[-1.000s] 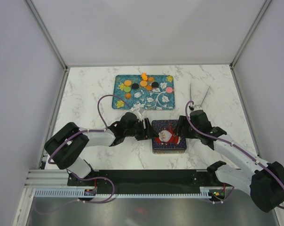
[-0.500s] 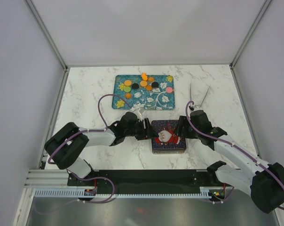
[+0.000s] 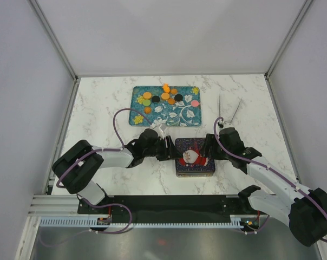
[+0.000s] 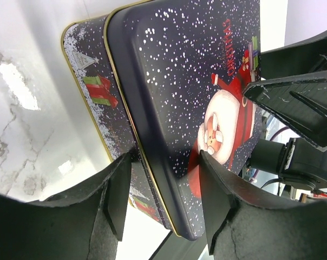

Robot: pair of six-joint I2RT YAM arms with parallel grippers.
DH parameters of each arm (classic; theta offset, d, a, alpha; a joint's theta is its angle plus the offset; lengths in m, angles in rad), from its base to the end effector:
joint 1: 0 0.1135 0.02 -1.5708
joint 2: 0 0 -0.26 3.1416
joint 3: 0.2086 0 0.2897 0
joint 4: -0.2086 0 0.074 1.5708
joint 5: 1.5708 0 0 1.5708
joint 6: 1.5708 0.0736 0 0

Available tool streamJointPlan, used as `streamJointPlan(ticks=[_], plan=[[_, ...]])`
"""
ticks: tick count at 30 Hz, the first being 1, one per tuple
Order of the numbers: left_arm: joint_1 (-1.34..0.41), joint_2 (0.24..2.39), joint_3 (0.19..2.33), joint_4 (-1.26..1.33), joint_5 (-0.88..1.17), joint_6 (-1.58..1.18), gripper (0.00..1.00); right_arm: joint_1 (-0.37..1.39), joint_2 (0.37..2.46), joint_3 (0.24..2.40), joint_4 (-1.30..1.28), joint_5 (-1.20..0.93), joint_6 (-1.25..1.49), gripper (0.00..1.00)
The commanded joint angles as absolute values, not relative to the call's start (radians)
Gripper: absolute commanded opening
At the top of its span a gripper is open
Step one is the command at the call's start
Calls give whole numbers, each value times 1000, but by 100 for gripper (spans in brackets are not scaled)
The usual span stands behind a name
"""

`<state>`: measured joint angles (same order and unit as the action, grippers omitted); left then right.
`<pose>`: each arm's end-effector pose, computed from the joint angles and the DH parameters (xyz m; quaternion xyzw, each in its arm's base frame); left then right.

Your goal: Pack the cookies

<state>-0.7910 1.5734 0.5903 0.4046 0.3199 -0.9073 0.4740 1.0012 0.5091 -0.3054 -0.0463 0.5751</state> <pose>0.2284 -0.2639 0.0922 0.0252 0.8711 -0.4453 0.2053 0.2306 0.1221 0.1458 0.0381 0.9252 0.2074 0.3156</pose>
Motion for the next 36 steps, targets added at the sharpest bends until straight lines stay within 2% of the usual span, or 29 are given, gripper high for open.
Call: streamJointPlan(ticks=[1,8,16,19,26,36], plan=[[-801,1621,577,422,325,-903,48,489,988,505,-244,-100,581,79],[-799,1638,574,425,325,-907,42,499,986,509,-256,-77,577,79],[-799,1652,581,414,327,-902,40,517,985,532,-282,-51,566,79],[-799,1661,584,408,327,-902,31,531,986,546,-298,-31,563,79],[-801,1693,584,408,327,-907,19,566,1006,551,-293,-17,572,79],[-799,1730,588,396,316,-904,10,610,1019,546,-279,18,589,80]])
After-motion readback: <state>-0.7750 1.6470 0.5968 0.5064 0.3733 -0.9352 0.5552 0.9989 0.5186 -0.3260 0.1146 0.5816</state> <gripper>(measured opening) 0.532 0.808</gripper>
